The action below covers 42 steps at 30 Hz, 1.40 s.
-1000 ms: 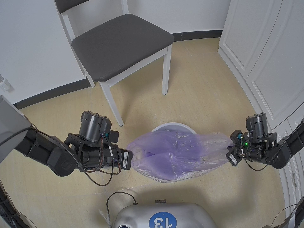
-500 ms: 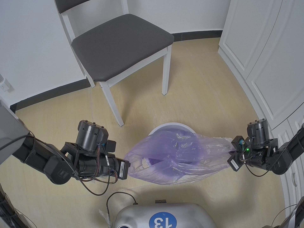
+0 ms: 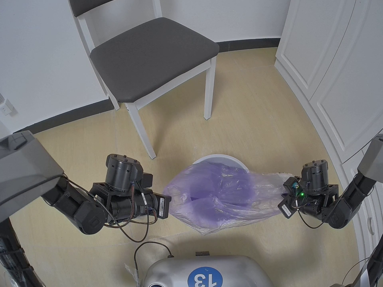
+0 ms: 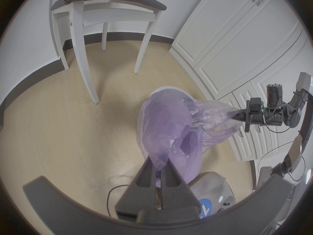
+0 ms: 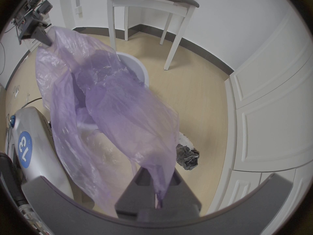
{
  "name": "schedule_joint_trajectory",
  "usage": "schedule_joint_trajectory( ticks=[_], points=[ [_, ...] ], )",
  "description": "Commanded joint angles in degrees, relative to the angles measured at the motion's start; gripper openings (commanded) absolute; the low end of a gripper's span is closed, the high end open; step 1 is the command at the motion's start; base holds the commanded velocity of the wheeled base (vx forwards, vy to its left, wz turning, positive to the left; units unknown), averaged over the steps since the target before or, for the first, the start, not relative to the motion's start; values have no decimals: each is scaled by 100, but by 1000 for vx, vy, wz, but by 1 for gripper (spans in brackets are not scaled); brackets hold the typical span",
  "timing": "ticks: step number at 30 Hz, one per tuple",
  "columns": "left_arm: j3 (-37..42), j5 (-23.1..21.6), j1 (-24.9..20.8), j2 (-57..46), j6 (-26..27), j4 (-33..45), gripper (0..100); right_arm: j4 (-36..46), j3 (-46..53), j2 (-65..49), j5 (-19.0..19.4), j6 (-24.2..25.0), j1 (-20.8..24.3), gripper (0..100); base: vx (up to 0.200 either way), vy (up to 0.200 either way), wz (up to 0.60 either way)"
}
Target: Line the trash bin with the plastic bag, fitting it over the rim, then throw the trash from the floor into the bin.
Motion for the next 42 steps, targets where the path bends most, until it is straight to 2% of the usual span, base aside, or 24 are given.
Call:
schedule_joint_trajectory(
  ticks=[1,9,14,20,23,29,37,42],
  points=[
    [-86,-122,105,650,7,-348,0,-101,-128,521,14,6,-30,0,0,0,0],
    [-411,-254,211,1010,-2,-480,0,-444,-251,1013,23,14,-65,0,0,0,0],
    [28,-333,316,781,7,-542,0,-496,101,960,58,-3,-153,0,0,0,0],
    [723,-790,501,184,25,-735,0,-945,646,723,85,-47,-311,0,0,0,0],
    [872,-861,501,52,16,-770,0,-1068,813,705,85,-82,-311,0,0,0,0],
    [275,-817,431,412,-37,-1166,0,-1648,426,908,41,-21,-285,0,0,0,0],
    [-736,-764,404,1045,-54,-1174,0,-1621,-207,1145,14,-21,-285,0,0,0,0],
    [-1035,-746,413,1063,-54,-1104,0,-1595,-444,1118,14,-12,-303,0,0,0,0]
  ],
)
